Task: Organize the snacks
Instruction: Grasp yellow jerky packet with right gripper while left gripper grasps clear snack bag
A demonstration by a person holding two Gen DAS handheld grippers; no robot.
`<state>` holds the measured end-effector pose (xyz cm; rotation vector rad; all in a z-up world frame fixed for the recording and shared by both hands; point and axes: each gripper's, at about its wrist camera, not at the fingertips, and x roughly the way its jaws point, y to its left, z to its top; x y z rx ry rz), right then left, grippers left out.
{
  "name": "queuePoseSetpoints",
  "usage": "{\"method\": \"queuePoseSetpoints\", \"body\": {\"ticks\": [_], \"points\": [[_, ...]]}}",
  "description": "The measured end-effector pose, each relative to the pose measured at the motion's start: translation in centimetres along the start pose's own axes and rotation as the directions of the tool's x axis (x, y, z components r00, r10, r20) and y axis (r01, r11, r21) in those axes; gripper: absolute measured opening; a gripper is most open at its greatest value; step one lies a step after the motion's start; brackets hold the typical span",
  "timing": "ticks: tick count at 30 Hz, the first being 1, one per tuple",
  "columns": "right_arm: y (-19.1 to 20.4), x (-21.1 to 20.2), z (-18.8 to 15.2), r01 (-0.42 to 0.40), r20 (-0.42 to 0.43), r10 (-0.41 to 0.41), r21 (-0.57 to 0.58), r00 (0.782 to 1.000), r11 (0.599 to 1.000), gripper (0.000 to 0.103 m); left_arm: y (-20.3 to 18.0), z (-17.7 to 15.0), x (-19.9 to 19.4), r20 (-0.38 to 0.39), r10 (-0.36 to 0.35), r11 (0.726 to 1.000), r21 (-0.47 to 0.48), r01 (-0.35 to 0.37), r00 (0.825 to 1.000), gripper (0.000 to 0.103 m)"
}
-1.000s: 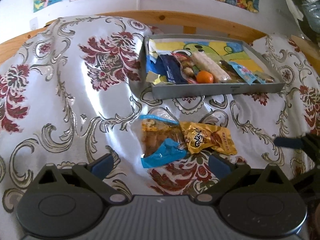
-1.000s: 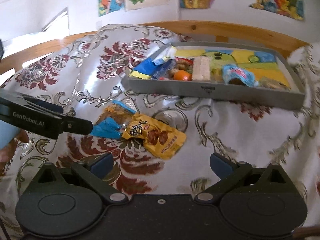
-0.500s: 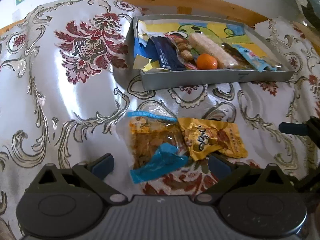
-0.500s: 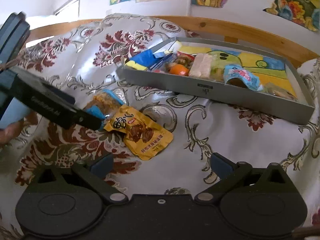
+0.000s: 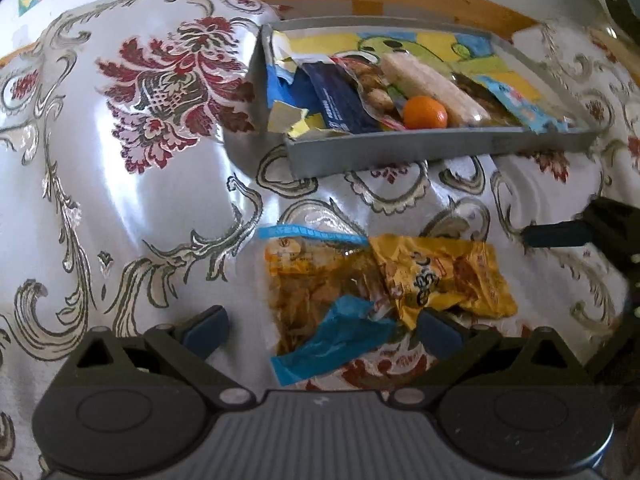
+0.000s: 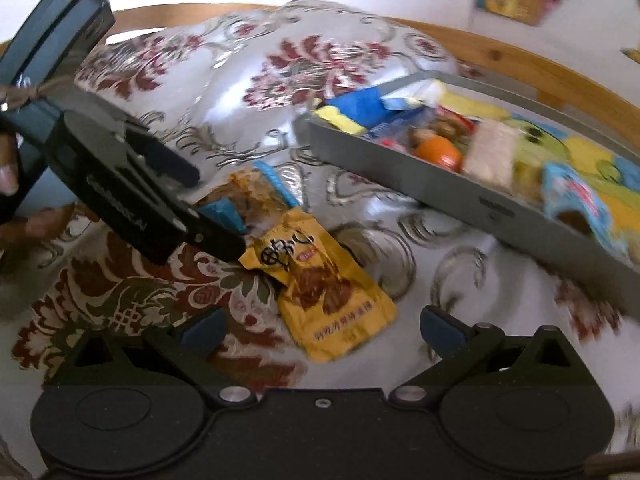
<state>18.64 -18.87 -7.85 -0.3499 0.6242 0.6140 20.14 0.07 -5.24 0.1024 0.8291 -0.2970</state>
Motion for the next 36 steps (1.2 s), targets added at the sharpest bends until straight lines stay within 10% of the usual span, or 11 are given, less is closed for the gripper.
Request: {"method": "queuePoseSetpoints", "body": {"ticks": [12, 17, 24, 36], "points": [[-2.4, 3.8, 1.6, -0.213, -0.054, 0.21, -0.044, 0.976, 0.976, 0.101, 1.1, 0.2, -0.2, 0.001, -0.039, 0.999, -0.024, 0.039, 0.999, 0.102], [-2.6, 2.6, 1.1, -0.195, -0.036, 0.194, -0.025, 0.98, 0.981, 0.069, 1.1, 0.4, -0.1, 0.001, -0.038, 0.998, -0.043, 0.038, 0.999, 0.102], [-1.7, 0.1, 0.1, -0.112, -0.042, 0.113, 0.027, 0.993, 0.993, 0.054, 0.9, 0.4, 0.1, 0.006, -0.046, 0.998, -0.037, 0.046, 0.999, 0.102], [-1.7, 0.9, 0.9, -0.17, -0.099, 0.168, -0.014, 0.981, 0.985, 0.072, 0.2, 0.9, 0.7, -0.014, 0.015, 0.999, -0.033, -0.015, 1.0, 0.095]]}}
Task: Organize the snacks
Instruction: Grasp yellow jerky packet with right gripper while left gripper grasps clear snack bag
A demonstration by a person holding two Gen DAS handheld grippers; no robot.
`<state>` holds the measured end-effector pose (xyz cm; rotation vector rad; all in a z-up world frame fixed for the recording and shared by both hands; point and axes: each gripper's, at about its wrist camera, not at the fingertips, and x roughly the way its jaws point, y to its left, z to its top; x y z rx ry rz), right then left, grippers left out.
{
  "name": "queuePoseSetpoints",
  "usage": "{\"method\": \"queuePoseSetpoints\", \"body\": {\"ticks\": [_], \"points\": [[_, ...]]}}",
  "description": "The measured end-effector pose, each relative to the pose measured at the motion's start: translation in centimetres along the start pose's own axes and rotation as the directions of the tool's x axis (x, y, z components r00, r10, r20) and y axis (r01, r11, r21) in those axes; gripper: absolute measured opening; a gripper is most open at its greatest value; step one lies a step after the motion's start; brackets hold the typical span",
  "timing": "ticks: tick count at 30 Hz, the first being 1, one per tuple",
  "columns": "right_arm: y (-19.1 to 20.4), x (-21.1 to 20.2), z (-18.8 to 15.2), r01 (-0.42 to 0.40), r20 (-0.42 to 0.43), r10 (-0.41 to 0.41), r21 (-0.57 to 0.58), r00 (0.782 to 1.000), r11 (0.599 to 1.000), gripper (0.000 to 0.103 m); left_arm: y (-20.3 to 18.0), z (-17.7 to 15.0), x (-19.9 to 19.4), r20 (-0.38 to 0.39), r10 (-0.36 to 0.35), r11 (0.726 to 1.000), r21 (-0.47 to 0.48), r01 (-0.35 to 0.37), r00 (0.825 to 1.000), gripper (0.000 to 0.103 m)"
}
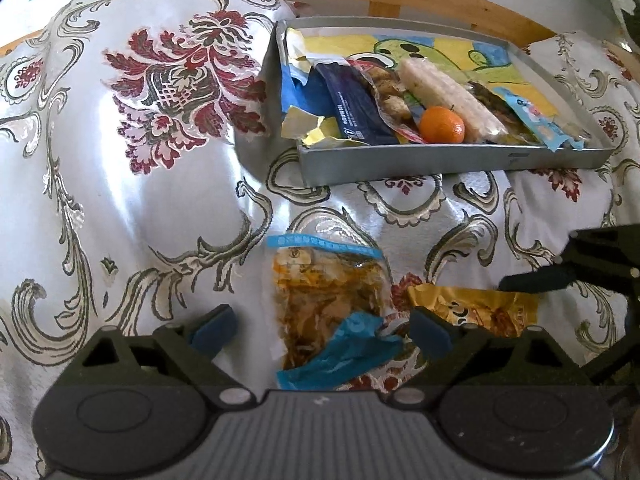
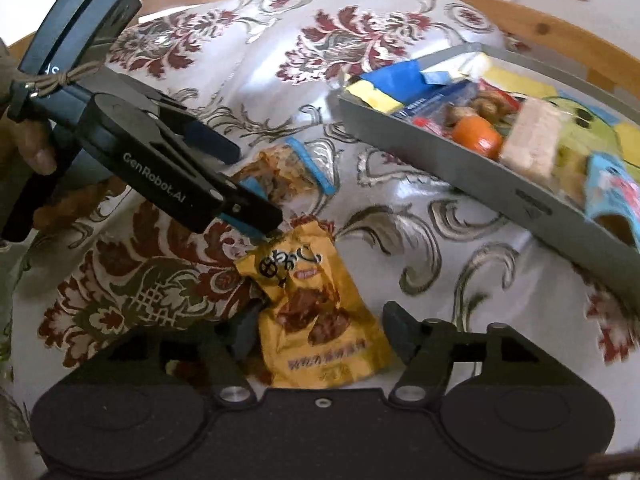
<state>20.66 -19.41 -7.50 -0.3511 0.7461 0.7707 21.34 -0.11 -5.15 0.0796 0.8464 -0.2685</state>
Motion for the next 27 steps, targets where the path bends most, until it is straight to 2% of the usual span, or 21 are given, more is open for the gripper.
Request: {"method": "queuePoseSetpoints", "body": {"ticks": [4, 6, 8, 12, 14, 16, 19, 23, 27], "points": [[-0.9, 0.8, 0.3, -0.05, 0.015, 0.05, -0.006, 0.999, 0.999, 0.072, 0.1, 0.2, 0.1, -0.014, 0.0, 1.0, -0.005, 0.0, 1.0, 0.091], [-0.6, 0.9, 0.3, -0.045, 0.024, 0.045, -0.017, 0.999, 0.999, 0.061, 0.2, 0.3, 0.2, -0.018, 0.005, 1.0, -0.008, -0.005, 1.0, 0.089], [-0.2, 0.7, 0.2, -0.025, 0.034, 0.025, -0.003, 0.999, 1.0, 0.058, 0.1, 0.3, 0.3, -0.018, 0.013, 1.0, -0.004, -0.013, 1.0, 0.085], [0.6, -0.1, -0.5, 0.018, 0.052, -0.02, 0.036, 0.998, 0.999, 0.043, -0.5, 0.1, 0.3, -0.011, 0.036, 0.999, 0.022, -0.035, 0.999, 0.081], [1.1, -0.6, -0.8, 0.049, 0.053, -0.053, 0.074, 0.997, 0.996, 0.04, -0.8, 0.0, 0.3, -0.008, 0.041, 0.998, 0.037, -0.041, 0.999, 0.076], [1.7, -1.0, -1.1, 0.082, 0.055, -0.09, 0.127, 0.994, 0.989, 0.038, -1.3, -0.1, 0.2, -0.004, 0.038, 0.998, 0.053, -0.038, 0.999, 0.07], [2.1, -1.4, -1.3, 0.1, 0.047, -0.113, 0.217, 0.992, 0.971, 0.037, -1.7, -0.1, 0.2, -0.01, 0.021, 0.998, 0.06, -0.02, 1.0, 0.068], [2.8, -2.0, -1.1, 0.148, 0.029, -0.158, 0.222, 0.987, 0.964, 0.035, -2.1, -0.3, 0.0, -0.015, 0.006, 0.998, 0.055, -0.005, 1.0, 0.066], [3.0, -2.8, -1.6, 0.174, 0.029, -0.189, 0.285, 0.981, 0.943, 0.035, -2.6, -0.7, -0.3, -0.025, -0.013, 0.998, 0.069, 0.015, 1.0, 0.064]]}}
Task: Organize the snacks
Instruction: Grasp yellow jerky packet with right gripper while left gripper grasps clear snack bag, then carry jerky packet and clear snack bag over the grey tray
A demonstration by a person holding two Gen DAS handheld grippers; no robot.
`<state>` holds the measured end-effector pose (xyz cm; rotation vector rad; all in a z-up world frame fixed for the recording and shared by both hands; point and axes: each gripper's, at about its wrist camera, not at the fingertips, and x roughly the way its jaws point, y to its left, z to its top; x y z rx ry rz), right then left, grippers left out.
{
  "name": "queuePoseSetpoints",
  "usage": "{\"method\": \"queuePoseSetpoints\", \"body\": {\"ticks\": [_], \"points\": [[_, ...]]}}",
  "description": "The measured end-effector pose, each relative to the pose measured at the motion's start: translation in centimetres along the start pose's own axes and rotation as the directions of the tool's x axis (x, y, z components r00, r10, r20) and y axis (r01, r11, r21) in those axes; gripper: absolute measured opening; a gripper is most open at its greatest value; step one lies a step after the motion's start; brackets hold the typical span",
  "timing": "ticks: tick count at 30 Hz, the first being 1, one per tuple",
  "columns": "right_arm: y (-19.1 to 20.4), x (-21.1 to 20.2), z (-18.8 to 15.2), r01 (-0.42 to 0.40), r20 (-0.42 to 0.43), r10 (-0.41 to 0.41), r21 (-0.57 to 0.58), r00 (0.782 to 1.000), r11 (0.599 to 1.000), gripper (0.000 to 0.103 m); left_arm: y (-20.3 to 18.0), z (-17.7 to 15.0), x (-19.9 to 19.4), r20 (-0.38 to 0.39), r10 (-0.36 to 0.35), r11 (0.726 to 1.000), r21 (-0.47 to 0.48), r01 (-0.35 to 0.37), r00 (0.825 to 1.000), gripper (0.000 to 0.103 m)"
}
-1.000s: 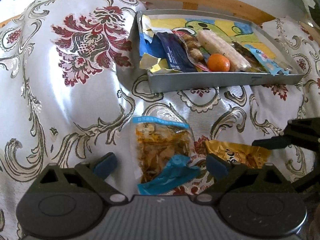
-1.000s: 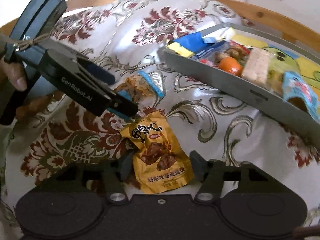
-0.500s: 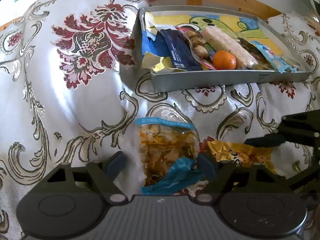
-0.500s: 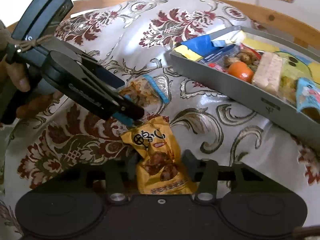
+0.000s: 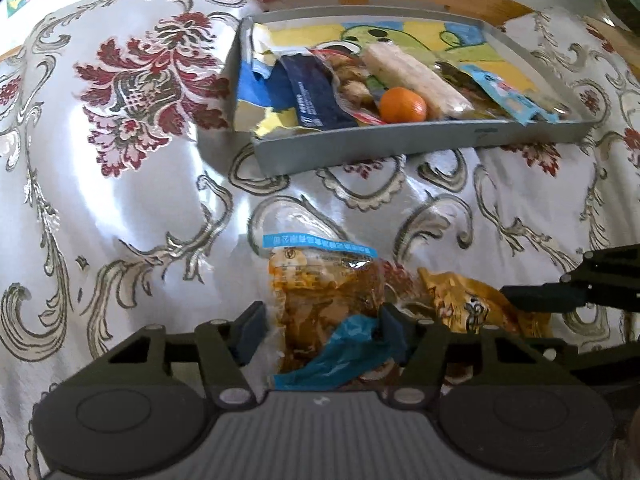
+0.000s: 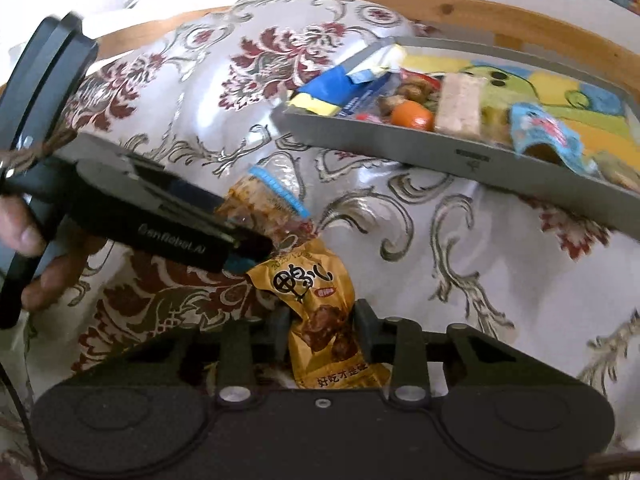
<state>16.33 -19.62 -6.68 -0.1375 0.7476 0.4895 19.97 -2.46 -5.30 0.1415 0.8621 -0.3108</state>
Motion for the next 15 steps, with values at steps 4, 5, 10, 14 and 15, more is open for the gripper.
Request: {"method": "queuePoseSetpoints", "body": {"ticks": [4, 5, 10, 14, 15], "points": [[0.5, -0.5, -0.5, 0.019, 0.015, -0.018, -0.028, 1.0, 0.999, 0.035, -0.7, -0.5, -0.3, -0.008, -0.017, 1.0, 0.019, 0.017, 1.0, 0.059], [0.6, -0.6, -0.5, 0.023, 0.02, -0.023, -0.036, 1.0, 0.999, 0.035, -0.8, -0.6, -0.4, -0.01, -0.02, 1.0, 0.019, 0.02, 1.0, 0.057], [0.6, -0.8, -0.7, 0.03, 0.037, -0.028, -0.055, 0.999, 0.998, 0.035, -1.0, -0.6, -0.7, -0.02, -0.031, 1.0, 0.003, 0.031, 0.999, 0.054], [0.7, -1.1, -0.8, 0.039, 0.049, -0.035, -0.074, 0.998, 0.997, 0.035, -1.2, -0.6, -1.1, -0.019, -0.026, 1.0, -0.008, 0.026, 0.999, 0.053], [0.7, -1.3, -0.8, 0.041, 0.055, -0.037, -0.076, 0.998, 0.996, 0.035, -1.3, -0.7, -1.2, -0.018, -0.026, 1.0, -0.007, 0.026, 1.0, 0.053]]}}
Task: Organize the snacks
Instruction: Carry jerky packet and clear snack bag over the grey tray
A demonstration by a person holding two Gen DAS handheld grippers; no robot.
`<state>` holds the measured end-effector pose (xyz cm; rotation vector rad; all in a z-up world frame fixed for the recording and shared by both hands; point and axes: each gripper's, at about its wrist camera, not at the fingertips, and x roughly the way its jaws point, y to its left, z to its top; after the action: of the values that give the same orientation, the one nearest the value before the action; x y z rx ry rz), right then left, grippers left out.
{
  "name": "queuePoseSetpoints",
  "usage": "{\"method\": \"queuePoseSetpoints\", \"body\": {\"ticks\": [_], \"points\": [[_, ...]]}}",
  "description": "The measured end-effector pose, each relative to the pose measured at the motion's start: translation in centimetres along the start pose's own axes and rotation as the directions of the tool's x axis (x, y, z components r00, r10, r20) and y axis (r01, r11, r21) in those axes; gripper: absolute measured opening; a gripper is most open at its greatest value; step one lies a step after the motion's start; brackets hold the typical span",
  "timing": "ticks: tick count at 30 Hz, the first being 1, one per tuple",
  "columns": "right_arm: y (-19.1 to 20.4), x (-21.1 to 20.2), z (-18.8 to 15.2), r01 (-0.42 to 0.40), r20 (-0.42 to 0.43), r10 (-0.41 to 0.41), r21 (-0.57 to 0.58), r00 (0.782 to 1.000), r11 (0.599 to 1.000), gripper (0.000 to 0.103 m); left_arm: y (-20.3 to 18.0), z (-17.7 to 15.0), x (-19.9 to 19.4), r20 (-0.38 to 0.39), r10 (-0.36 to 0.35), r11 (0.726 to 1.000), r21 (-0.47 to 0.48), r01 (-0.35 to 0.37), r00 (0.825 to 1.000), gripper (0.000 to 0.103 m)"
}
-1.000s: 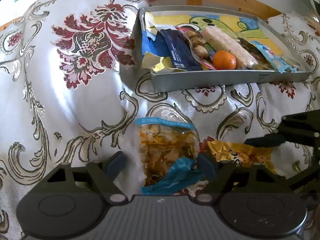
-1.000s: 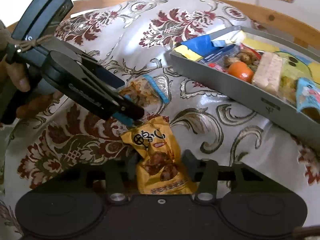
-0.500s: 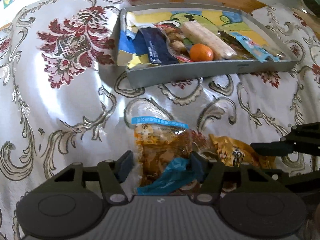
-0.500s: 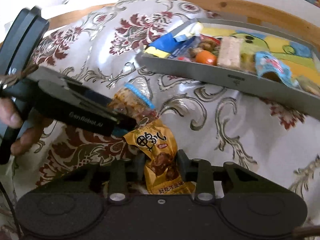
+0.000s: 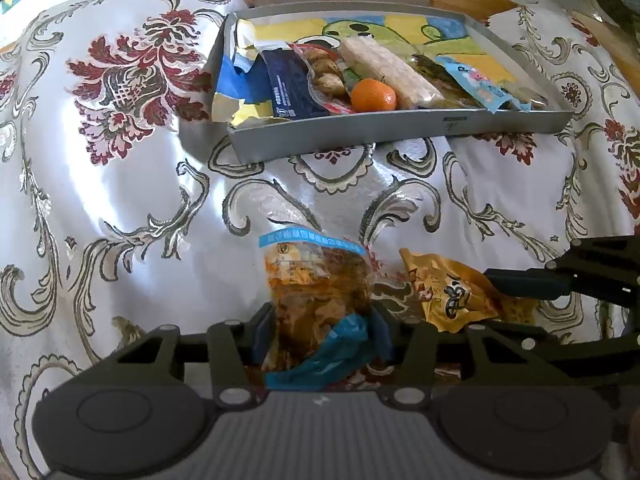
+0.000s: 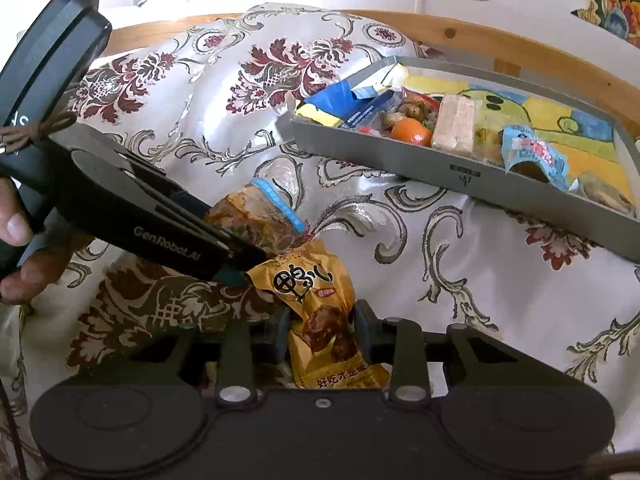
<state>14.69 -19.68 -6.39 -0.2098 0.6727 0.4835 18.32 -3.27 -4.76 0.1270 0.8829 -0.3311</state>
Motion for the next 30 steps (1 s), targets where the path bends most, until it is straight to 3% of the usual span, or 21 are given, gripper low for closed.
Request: {"method": "queuePoseSetpoints", "body": {"ticks": [14, 25, 30], "points": [[-2.4, -2.7, 1.1, 0.073, 0.147, -0.074, 0.013, 0.986, 0.997, 0.035, -2.1, 2.9, -2.9, 0.111, -0.001, 1.0, 0.017, -0.001, 0.994, 0.053], [-6.3, -4.6, 3.3, 0.161, 0.263, -0.175, 0.072, 0.949, 0.984, 0.035, -3.5, 6.8, -3.6, 0.203, 0.012, 1.0, 0.004, -0.013, 0.979, 0.054], [-8.2, -5.1, 4.7, 0.187, 0.317, -0.217, 0.123, 0.923, 0.975, 0.035, -4.4, 9.7, -3.5, 0.262, 0.021, 0.998, 0.048, -0.035, 0.965, 0.054]]}}
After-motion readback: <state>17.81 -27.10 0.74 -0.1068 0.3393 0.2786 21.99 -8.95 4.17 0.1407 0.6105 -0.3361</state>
